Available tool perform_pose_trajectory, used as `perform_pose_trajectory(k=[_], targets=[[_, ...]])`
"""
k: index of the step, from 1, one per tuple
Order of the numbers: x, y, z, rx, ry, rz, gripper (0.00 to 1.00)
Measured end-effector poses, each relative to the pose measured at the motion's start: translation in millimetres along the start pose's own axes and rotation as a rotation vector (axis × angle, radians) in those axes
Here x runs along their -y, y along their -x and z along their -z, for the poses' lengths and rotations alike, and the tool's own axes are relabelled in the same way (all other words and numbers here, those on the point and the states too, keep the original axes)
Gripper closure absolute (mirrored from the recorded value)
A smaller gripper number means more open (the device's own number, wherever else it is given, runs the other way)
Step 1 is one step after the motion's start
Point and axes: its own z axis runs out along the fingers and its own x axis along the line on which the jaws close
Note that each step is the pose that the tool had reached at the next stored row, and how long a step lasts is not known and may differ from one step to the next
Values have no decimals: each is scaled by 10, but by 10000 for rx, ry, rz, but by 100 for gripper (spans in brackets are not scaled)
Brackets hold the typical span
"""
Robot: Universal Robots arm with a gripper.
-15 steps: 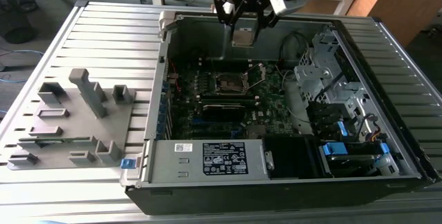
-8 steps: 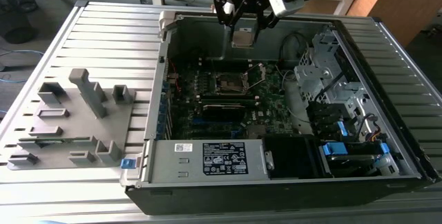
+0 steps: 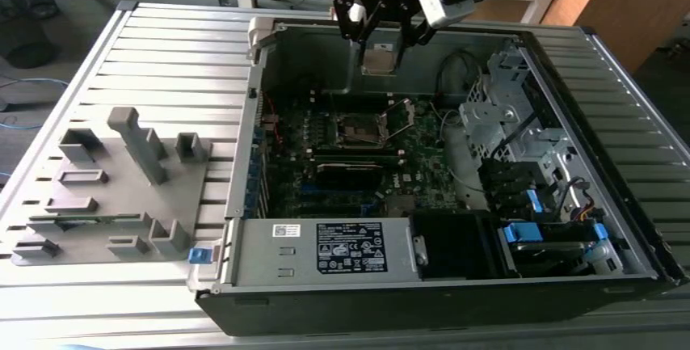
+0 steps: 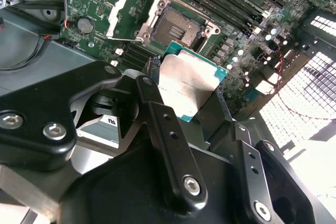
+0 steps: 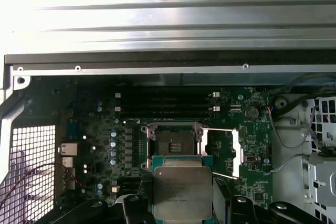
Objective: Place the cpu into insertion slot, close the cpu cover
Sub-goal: 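Place the cpu into insertion slot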
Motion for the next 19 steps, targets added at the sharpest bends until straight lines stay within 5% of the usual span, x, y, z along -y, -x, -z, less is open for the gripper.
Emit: perform_pose_trajectory(k=[19], targets=[[7, -5, -85, 1, 1, 1, 46]])
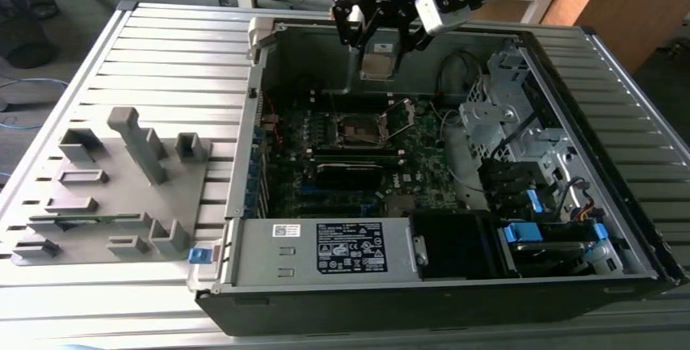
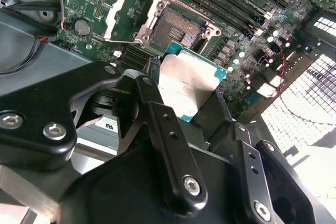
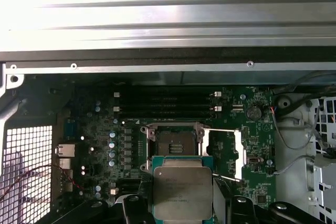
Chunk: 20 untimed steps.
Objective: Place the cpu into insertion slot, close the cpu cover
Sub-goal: 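Place the cpu into insertion slot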
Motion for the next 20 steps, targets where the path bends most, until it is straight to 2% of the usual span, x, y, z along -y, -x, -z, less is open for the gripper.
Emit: perform_pose_trajectory(k=[20], targets=[[3, 0, -42, 0, 1, 0, 46]])
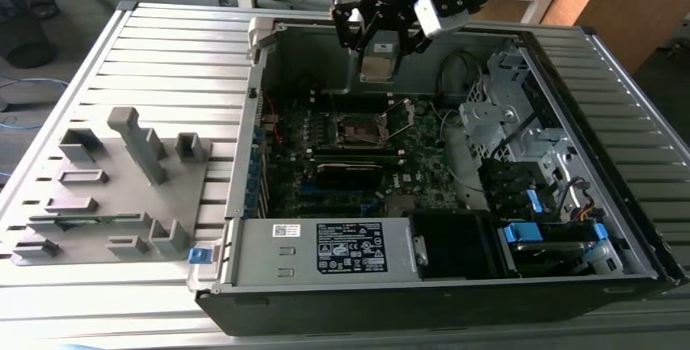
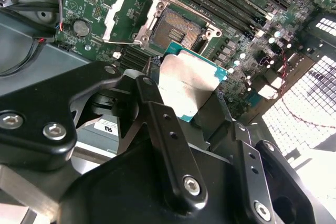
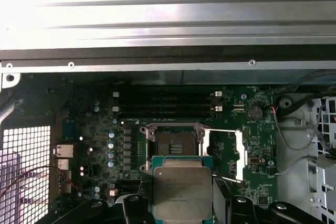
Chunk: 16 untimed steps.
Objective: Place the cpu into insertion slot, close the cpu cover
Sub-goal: 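Place the cpu into insertion slot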
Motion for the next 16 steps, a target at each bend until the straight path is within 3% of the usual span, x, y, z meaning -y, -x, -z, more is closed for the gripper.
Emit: perform_pose_trajectory(k=[16], targets=[[4, 1, -40, 0, -1, 0, 46]])
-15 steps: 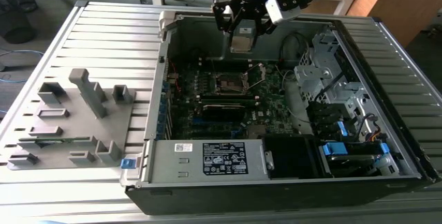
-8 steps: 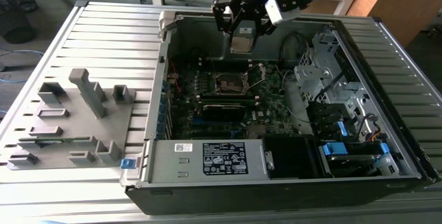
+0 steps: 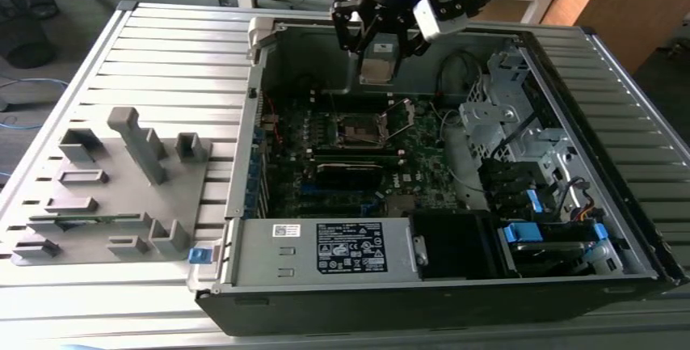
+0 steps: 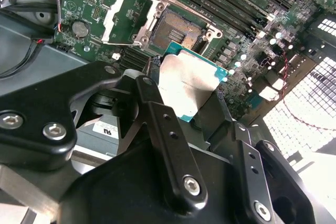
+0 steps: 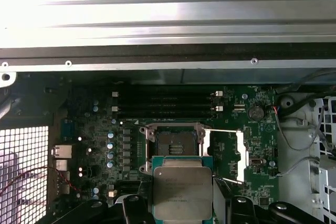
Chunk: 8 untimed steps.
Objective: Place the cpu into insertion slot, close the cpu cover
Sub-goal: 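Place the cpu into insertion slot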
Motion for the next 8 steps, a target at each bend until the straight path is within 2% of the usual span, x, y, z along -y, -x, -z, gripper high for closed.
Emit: perform_pose_trajectory(k=[8], targets=[[0, 0, -2, 0, 0, 1, 46]])
